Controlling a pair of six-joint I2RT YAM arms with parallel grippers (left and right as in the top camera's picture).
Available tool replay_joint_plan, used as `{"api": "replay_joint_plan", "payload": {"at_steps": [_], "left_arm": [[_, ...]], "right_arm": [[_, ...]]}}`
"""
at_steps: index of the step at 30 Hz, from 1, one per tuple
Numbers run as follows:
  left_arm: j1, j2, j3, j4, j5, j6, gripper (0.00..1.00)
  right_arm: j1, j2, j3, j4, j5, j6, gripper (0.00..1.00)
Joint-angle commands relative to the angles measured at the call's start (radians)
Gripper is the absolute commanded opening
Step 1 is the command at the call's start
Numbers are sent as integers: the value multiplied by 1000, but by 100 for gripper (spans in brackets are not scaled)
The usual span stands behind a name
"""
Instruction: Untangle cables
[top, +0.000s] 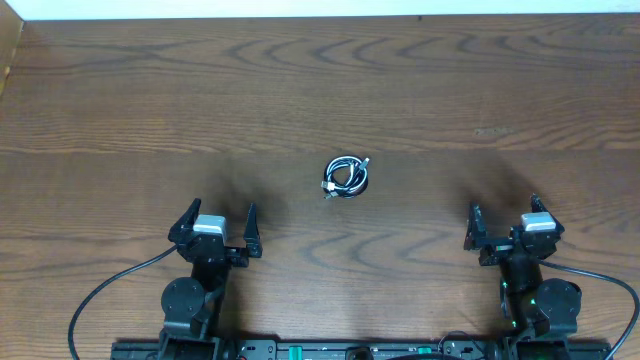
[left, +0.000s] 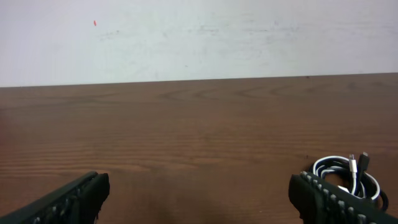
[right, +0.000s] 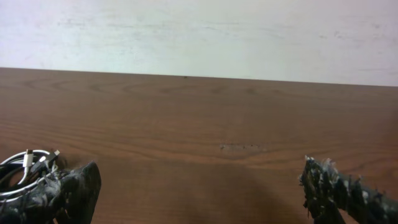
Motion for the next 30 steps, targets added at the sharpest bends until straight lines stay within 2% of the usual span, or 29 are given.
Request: {"api": "replay_joint_plan", "payload": {"at_steps": [1,26,30], "left_arm": [[-3,-6,-10,-45,5,17,96],[-3,-6,-10,-37,-4,17,96],[-3,-6,-10,-38,36,-55,96]], "right_arm": [[-6,-6,-1,-4,-10,-15,99],[-6,-6,-1,-3,-7,-18,99],[-6,-6,-1,-2,-7,-18,99]]}}
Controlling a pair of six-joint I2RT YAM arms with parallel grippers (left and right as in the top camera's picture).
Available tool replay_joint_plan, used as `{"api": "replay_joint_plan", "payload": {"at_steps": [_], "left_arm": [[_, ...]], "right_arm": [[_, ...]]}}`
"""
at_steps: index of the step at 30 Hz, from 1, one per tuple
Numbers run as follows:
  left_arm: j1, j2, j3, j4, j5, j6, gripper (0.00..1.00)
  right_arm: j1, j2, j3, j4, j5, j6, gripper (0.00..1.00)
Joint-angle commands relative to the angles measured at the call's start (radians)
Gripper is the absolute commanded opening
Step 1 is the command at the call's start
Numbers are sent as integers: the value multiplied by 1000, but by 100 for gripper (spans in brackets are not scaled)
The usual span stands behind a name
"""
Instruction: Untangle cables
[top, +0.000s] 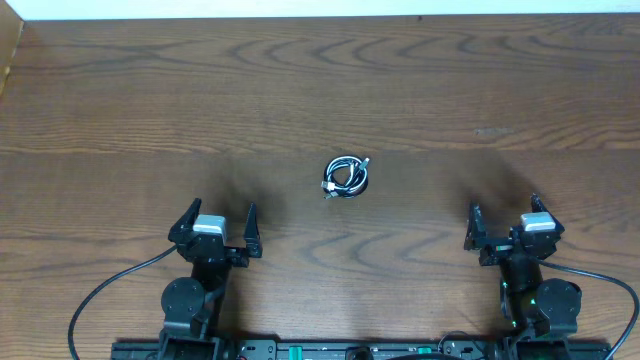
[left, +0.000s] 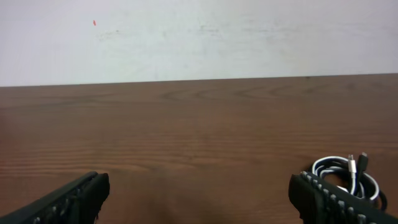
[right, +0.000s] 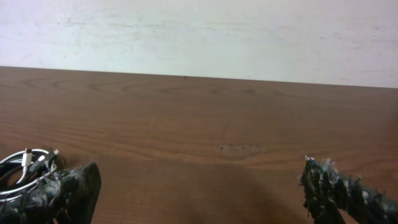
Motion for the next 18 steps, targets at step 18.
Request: {"api": "replay_joint_plan", "payload": {"at_steps": [18], "left_arm": [[-3,11,195,-360,111,-146,96]], "right_arm": [[-6,-5,60,-16,-7,109,99]]}}
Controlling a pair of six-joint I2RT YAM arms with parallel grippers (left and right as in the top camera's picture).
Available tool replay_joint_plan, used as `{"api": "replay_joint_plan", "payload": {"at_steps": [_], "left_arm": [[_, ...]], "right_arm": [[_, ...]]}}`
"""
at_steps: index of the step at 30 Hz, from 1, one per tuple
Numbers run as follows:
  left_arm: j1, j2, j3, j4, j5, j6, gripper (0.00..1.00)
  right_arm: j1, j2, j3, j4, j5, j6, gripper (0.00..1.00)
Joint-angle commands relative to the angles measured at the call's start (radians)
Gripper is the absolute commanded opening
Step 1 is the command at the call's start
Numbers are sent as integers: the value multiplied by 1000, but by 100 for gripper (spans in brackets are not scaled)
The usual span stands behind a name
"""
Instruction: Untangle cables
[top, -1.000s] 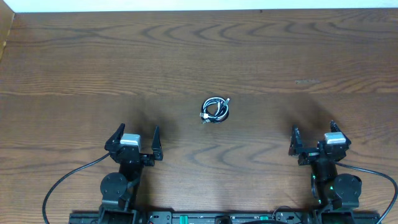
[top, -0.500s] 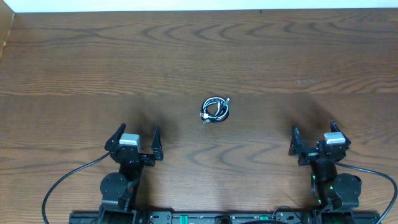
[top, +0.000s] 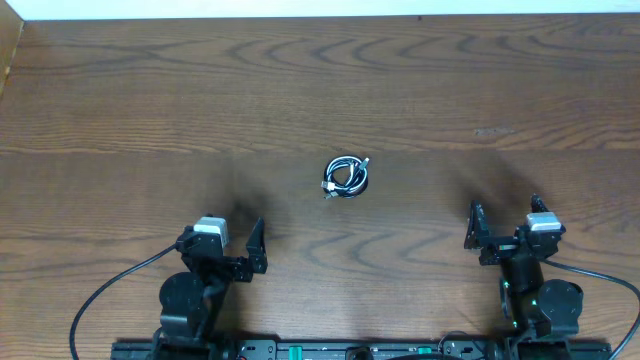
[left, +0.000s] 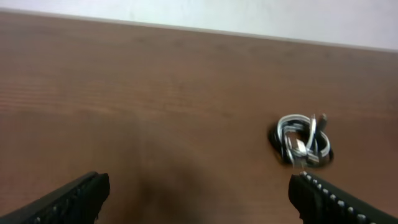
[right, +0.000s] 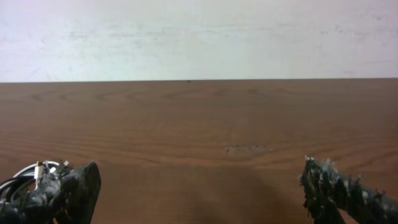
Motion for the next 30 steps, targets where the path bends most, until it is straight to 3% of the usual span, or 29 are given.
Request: {"api": "replay_joint_plan", "payload": {"at_steps": [1,9,16,24,30], "left_arm": [[-3,17,80,-45,23,-26,96],[-3,157,142,-114,123,-65,96],[-3,388,182,-114,176,-95,96],[-3,724,398,-156,176,-95,96],[-3,959,647,-365,176,-95,96]], "right_arm": [[-6,-4,55,-31,-6,35,99],[-6,57,117,-178,-30,37,99],[-6,210,195,-238,-48,37,99],[-6,537,356,-315,-47,37,99],[-6,811,552,-455,-48,37,99]]}}
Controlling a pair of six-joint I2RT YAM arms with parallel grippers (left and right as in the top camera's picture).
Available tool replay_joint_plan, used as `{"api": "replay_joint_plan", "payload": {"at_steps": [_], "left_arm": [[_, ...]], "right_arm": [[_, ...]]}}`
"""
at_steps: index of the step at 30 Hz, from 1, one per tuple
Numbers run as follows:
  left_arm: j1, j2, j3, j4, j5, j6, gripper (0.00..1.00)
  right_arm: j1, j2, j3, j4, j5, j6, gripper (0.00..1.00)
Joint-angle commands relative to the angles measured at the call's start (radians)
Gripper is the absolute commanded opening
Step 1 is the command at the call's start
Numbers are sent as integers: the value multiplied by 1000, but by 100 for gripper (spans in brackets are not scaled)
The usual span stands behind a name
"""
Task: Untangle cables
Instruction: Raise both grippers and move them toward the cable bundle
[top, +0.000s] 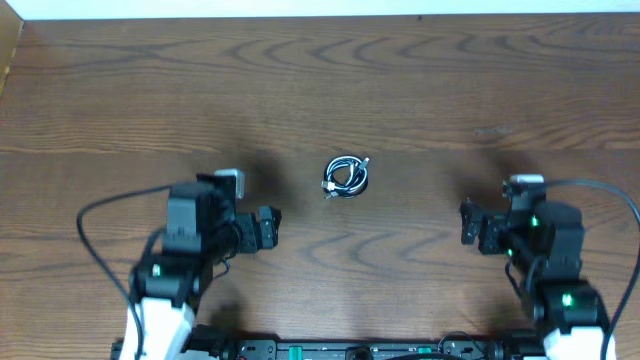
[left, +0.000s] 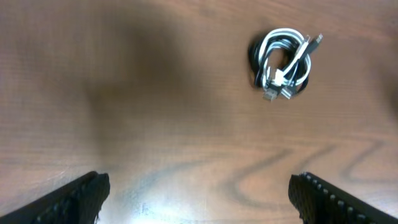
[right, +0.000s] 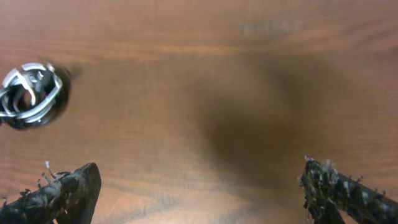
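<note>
A small knot of black and white cables (top: 346, 176) lies on the wooden table, in the middle; plug ends stick out of it. It shows at the upper right in the left wrist view (left: 283, 59) and at the left edge in the right wrist view (right: 31, 93). My left gripper (left: 196, 193) hangs open over bare wood, to the left of the bundle and nearer the front. My right gripper (right: 199, 186) is open too, well to the right of the bundle. Neither touches it.
The brown wooden table (top: 320, 80) fills the view, with a white strip along its far edge. A pale scuff (top: 490, 131) marks the wood at the right. Both arm bases and their black leads sit at the front edge.
Both arms have risen and come forward over the table. Their wrist cameras now look down at the wood instead of towards the wall. The cable bundle lies where it was.
At the first two moments both arms sat low at the front edge, open, facing the far wall. Then the left wrist was tilted down towards the bundle while the right had barely shifted. Now both grippers hang open over the table on either side of the untouched bundle.
</note>
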Motion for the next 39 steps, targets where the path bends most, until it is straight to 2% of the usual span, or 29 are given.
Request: {"api": "replay_joint_plan", "payload": {"at_steps": [1,6,9,21,26,33,39], "left_arm": [[-3,100,145,-104,12,-12,96],[-3,180,285,-323,2,-12,96],[-3,179,288,-355,-3,-12,96],[-3,180,287,-308,-2,-15,96],[-3,180,287,-232,11,-64,96],[-3,180,287,-154,13,-103,96],[-3,180,287,-149,13,-103,96]], "right_arm": [[-5,116,121,-65,-8,11,99],[-5,307,326,-269,1,-14,99],[-5,370,399,-310,1,-56,99],[-5,384,428,-286,-87,-40,99],[-5,384,428,-208,-139,42,99],[-5,384,428,-58,-283,46,99],[-5,384,428,-42,-283,64,99]]}}
